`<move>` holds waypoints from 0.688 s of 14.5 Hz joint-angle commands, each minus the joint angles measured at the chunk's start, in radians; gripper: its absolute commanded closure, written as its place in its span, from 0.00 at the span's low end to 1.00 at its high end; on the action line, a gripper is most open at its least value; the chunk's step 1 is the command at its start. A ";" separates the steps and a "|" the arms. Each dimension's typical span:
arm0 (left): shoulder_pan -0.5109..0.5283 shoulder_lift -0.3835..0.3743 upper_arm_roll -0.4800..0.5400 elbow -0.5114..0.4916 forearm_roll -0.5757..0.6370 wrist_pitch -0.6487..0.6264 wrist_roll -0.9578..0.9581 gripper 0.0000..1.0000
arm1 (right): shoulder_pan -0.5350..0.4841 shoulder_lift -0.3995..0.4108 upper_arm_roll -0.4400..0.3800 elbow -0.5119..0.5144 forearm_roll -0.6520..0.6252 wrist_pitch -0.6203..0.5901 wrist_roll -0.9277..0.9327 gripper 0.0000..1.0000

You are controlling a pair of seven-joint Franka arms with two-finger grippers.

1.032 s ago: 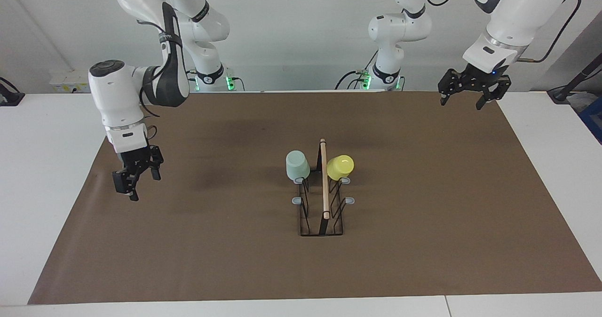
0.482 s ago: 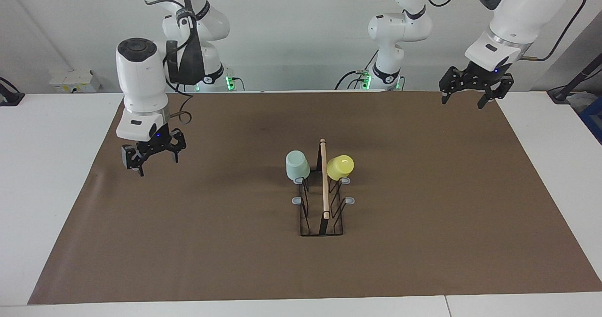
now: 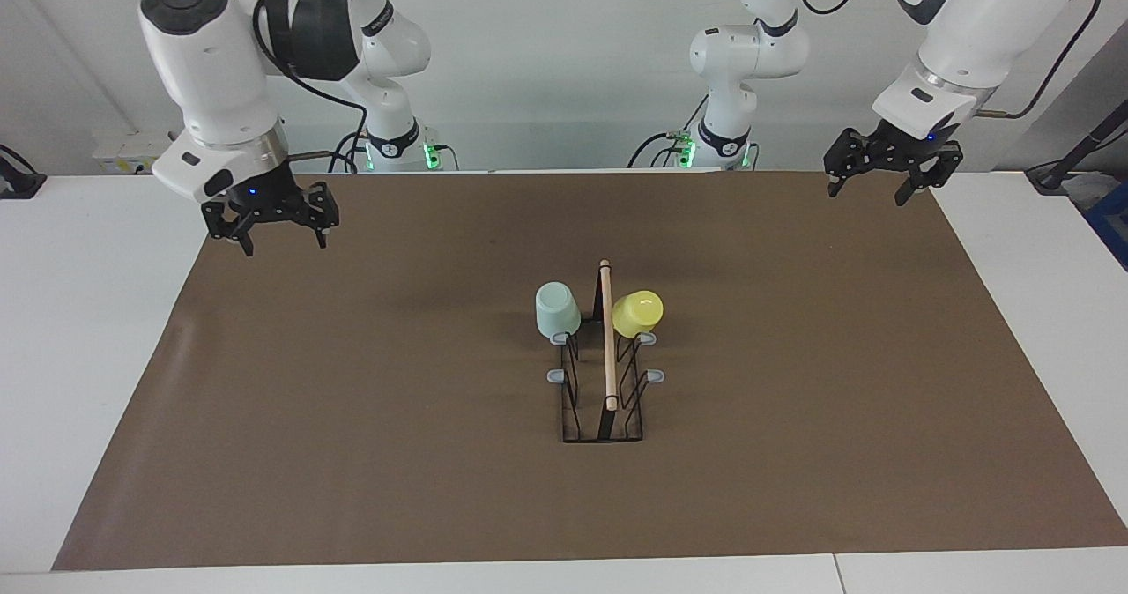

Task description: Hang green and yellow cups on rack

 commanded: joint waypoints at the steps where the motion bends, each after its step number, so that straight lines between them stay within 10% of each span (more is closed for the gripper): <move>1: -0.006 -0.013 0.011 -0.017 -0.009 -0.011 0.005 0.00 | -0.004 -0.048 -0.049 -0.005 0.074 -0.103 0.065 0.00; 10: 0.001 -0.027 0.012 -0.037 -0.015 -0.022 -0.041 0.00 | -0.003 -0.062 -0.040 0.056 0.055 -0.200 0.059 0.00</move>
